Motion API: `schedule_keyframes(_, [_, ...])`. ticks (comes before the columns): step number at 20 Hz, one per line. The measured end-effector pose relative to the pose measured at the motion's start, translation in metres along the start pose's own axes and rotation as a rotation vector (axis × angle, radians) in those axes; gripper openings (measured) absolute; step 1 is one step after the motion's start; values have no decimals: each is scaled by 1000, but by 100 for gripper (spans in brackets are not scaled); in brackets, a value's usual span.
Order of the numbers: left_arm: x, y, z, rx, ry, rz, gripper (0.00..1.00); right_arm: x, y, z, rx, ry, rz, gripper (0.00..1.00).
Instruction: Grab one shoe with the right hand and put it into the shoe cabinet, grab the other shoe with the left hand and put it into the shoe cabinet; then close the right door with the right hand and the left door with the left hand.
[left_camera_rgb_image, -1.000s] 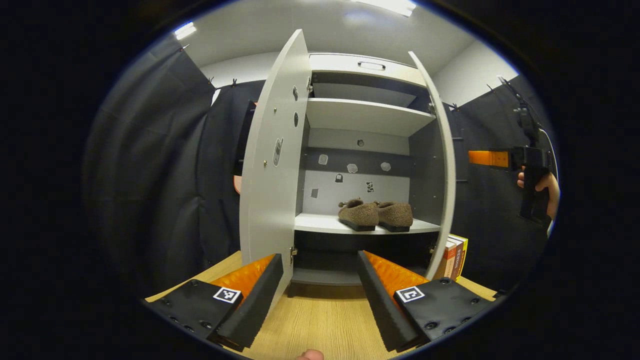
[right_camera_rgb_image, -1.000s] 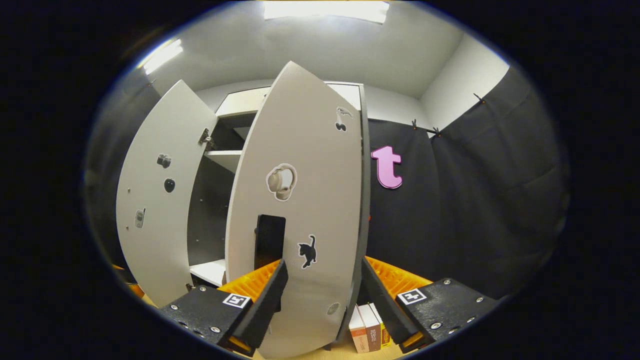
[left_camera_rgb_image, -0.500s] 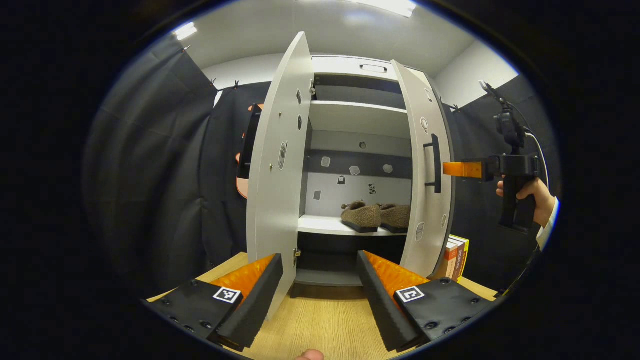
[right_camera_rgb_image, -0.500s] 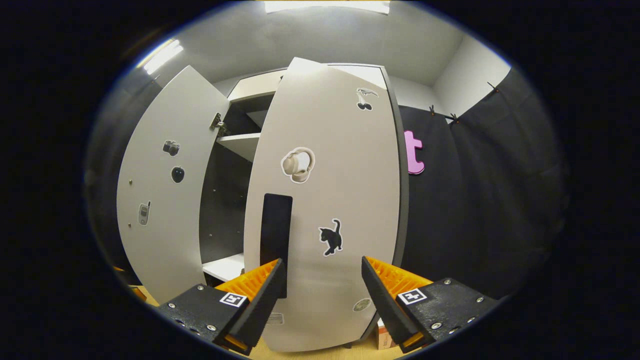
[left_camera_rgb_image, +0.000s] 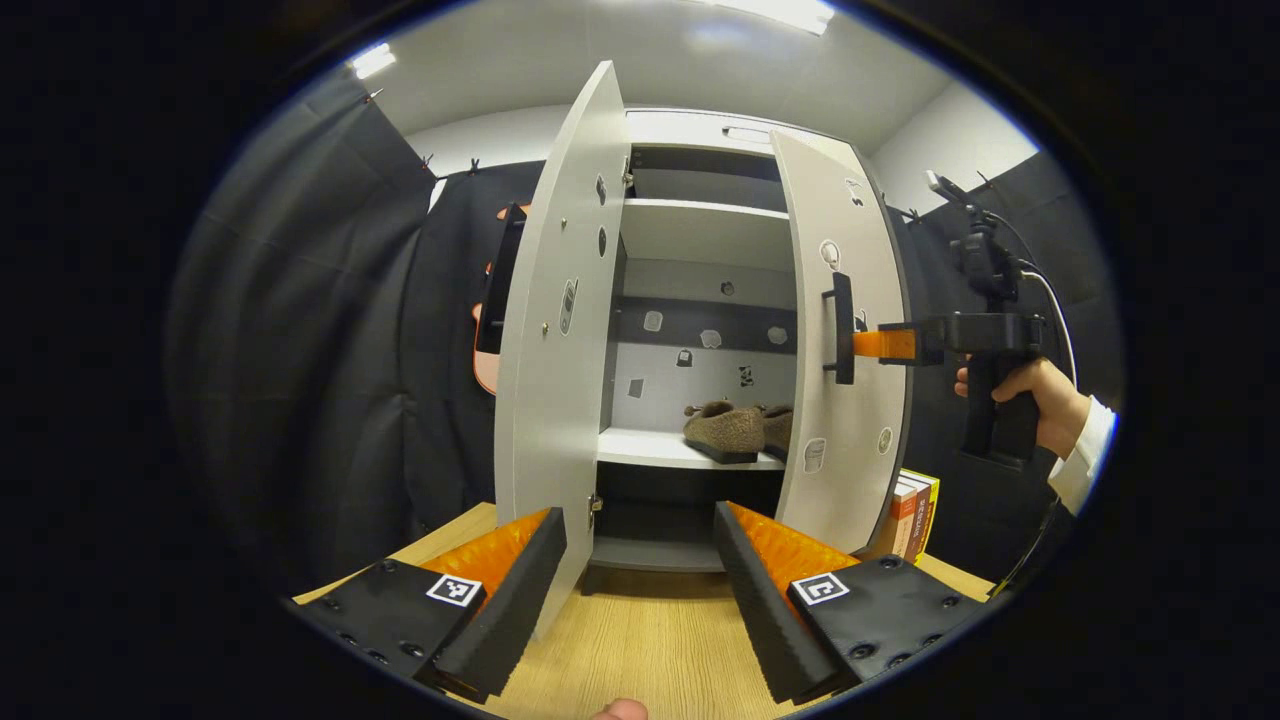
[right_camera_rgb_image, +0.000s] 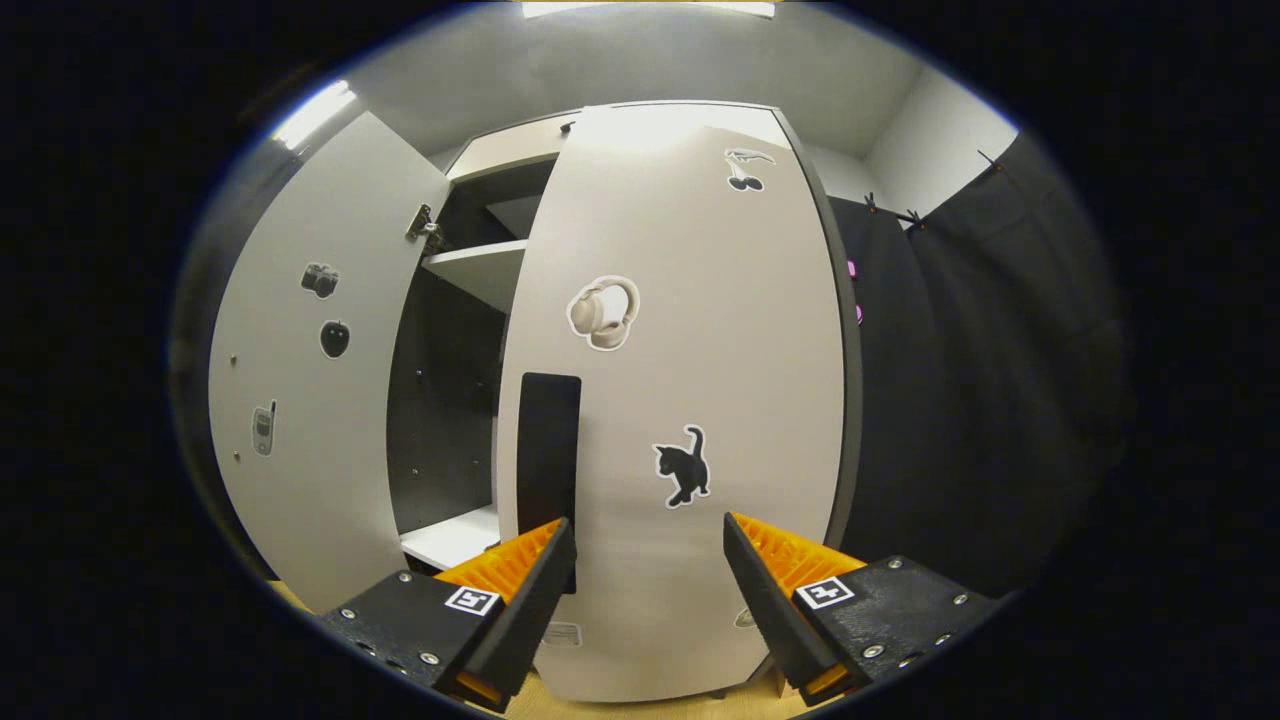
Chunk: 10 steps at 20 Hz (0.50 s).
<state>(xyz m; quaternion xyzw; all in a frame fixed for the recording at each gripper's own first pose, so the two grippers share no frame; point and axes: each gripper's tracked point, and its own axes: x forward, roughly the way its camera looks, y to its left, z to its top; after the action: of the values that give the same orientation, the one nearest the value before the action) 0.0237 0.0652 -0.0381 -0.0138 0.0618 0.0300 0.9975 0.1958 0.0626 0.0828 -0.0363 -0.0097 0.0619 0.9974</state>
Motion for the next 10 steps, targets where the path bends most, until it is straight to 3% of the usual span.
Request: schedule_keyframes(10, [4, 7, -2, -12, 9, -9, 96, 27, 14, -7, 26, 14, -51, 91])
